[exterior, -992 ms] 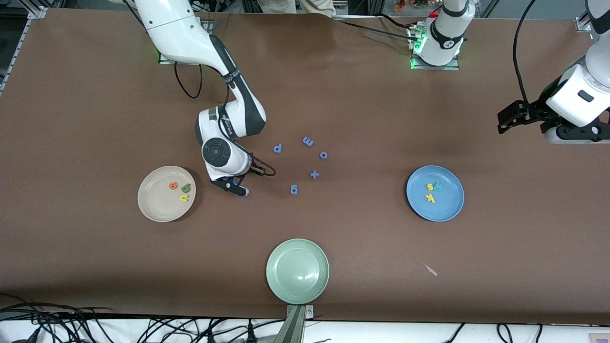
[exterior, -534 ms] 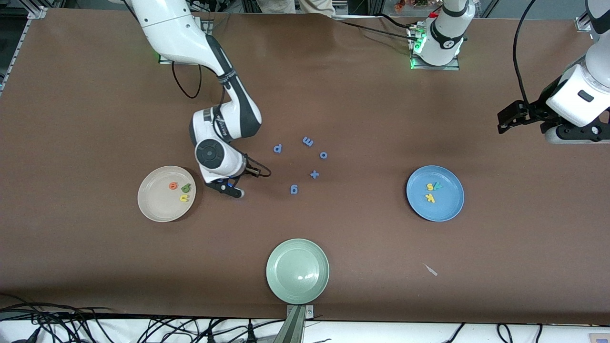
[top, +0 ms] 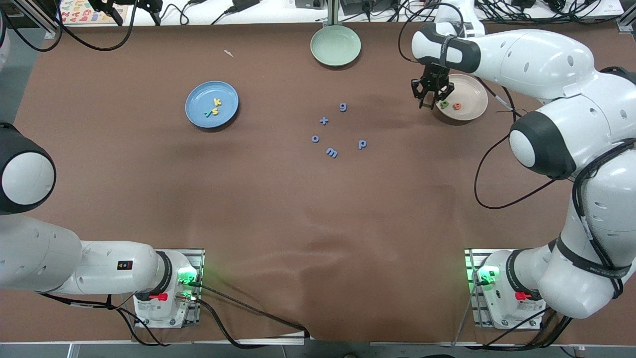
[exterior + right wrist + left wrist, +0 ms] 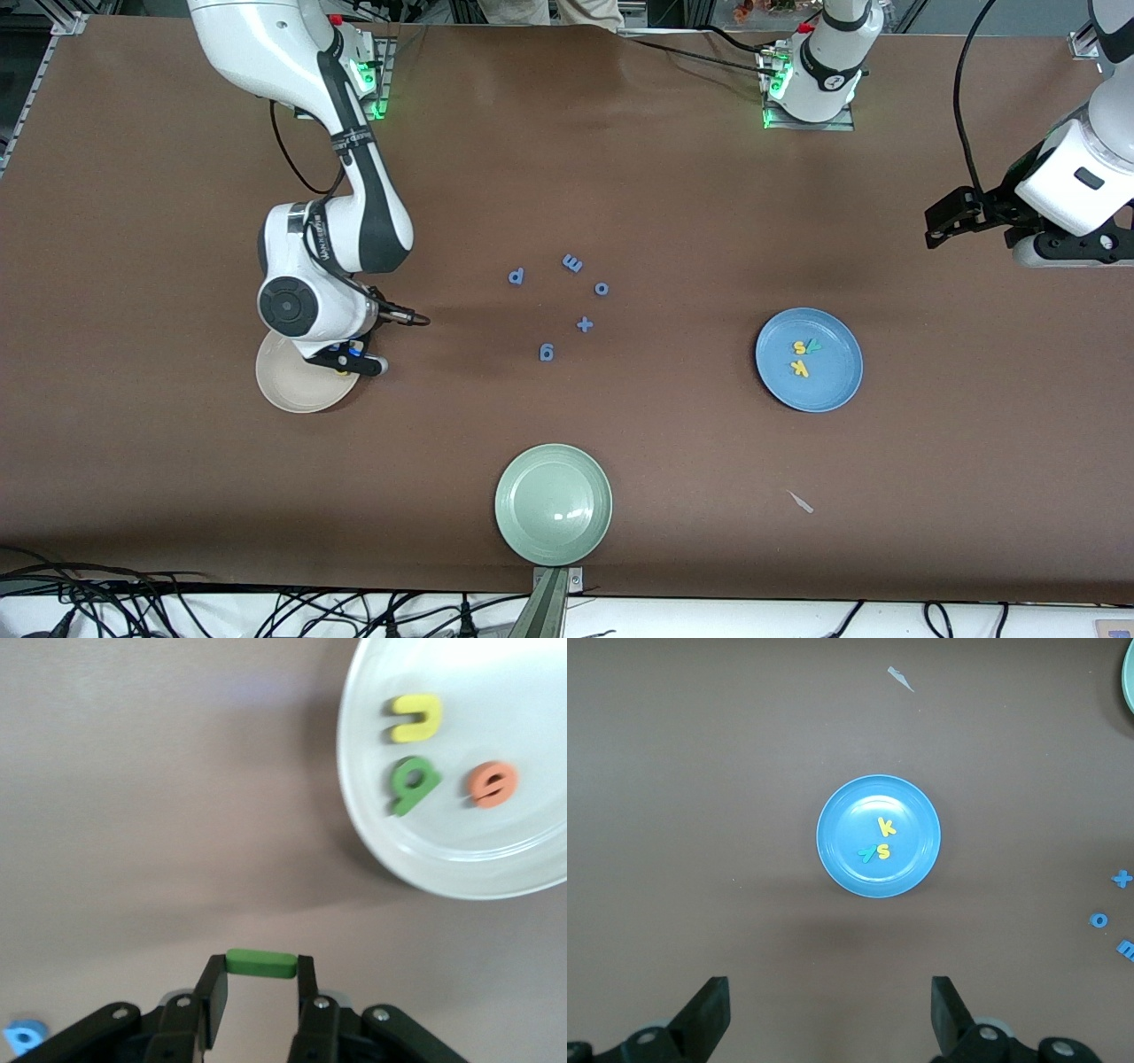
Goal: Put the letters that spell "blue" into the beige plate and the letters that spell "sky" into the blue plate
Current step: 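Carry the green bar to the beige plate and release it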
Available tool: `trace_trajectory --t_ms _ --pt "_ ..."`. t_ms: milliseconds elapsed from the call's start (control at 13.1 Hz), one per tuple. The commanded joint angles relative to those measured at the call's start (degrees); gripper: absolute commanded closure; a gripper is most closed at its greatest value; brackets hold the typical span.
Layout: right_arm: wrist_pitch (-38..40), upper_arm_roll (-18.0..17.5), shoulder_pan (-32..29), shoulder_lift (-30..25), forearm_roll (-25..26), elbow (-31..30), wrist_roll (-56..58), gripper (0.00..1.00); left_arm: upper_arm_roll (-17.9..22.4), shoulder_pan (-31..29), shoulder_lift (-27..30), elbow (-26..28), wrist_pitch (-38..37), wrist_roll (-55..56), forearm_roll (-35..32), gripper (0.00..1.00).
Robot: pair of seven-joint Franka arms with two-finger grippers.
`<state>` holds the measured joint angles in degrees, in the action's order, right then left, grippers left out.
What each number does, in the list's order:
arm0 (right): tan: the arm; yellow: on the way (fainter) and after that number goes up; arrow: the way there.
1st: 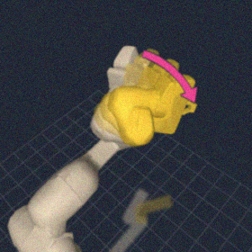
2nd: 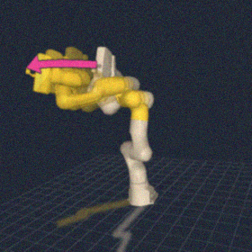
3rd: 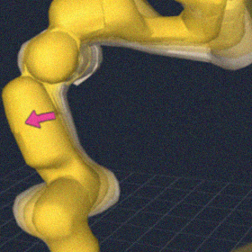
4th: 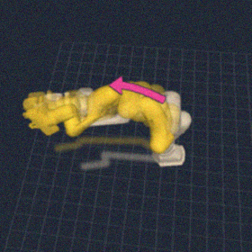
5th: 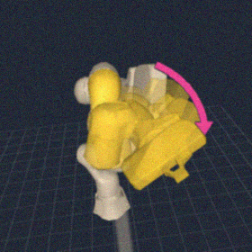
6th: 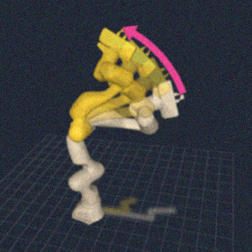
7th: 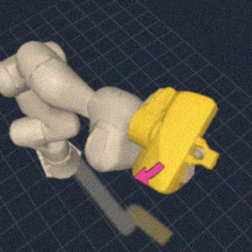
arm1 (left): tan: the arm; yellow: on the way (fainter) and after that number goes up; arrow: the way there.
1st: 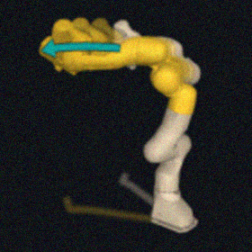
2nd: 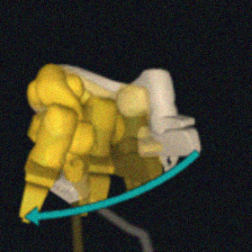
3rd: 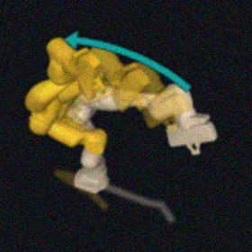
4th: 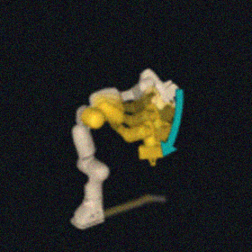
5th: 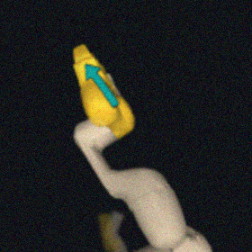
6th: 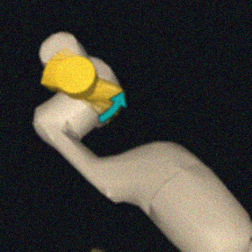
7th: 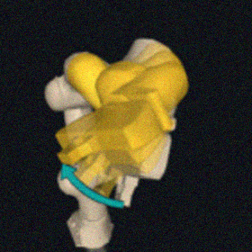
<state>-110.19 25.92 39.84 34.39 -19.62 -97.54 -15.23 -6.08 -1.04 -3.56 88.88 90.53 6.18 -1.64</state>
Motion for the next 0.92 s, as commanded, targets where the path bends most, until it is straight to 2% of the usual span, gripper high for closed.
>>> trace_trajectory --t_ms 0,610,839 --pt "1.1 2.4 0.3 -0.4 -0.1 -0.9 6.0 1.00 0.0 -0.2 0.0 -0.8 -0.4 -0.9 1.5 0.00" --pt "-0.6 9.2 0.1 0.8 0.5 -2.4 20.8 1.00 0.0 -0.2 0.0 -0.8 -0.4 -0.9 1.5 0.00" --pt "-0.6 9.5 -0.5 0.9 0.5 -2.2 21.4 1.00 0.1 -0.2 0.0 -0.8 -0.4 -0.9 1.5 0.00"
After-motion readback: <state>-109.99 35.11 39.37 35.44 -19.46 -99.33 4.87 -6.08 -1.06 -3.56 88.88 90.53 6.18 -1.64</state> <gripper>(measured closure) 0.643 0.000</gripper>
